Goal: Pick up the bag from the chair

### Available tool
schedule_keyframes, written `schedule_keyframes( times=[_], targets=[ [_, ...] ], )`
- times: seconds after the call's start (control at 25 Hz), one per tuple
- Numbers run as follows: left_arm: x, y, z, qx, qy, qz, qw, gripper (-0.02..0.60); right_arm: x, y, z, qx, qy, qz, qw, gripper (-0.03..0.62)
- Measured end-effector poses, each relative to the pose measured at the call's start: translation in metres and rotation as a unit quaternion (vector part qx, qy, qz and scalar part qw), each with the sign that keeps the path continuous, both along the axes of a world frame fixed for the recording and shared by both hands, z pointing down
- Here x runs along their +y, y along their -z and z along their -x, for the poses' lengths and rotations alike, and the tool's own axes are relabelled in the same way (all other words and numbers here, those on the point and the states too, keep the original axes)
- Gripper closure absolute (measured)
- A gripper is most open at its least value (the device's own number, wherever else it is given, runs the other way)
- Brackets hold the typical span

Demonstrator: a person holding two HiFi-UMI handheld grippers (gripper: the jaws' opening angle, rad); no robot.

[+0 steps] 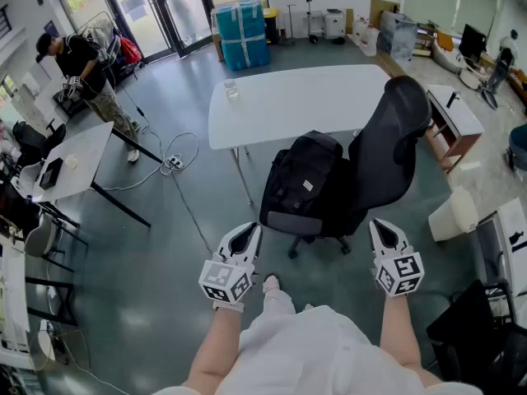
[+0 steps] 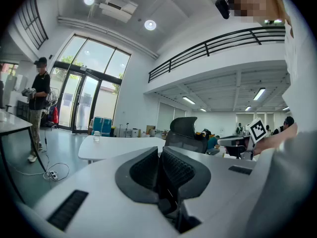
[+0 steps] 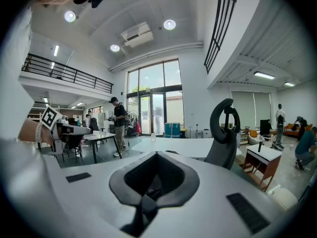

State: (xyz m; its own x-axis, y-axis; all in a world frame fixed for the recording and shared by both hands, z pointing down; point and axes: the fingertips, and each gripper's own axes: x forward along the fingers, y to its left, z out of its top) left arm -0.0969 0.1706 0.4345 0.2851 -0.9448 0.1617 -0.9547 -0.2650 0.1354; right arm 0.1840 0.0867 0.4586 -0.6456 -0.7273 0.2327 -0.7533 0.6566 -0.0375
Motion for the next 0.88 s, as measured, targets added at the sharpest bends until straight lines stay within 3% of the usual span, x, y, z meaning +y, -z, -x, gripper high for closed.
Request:
schedule_keyframes(
  times=[0.6,0.88],
  targets=[
    [-0.0058,0.0019,-0.0047,-0.001,0.001,0.0,1.0,0.532,-0.0065,-0.0008,-0.0035,0.0,0.001,0.003,1.0,0.576],
    [-0.01,0.004,-0.0066,-0.001,-0.002,0.0,1.0,0.532,-0.0092,0.0072,-0.004,-0.031,0.009,-0.001,0.999,0.576]
  ],
)
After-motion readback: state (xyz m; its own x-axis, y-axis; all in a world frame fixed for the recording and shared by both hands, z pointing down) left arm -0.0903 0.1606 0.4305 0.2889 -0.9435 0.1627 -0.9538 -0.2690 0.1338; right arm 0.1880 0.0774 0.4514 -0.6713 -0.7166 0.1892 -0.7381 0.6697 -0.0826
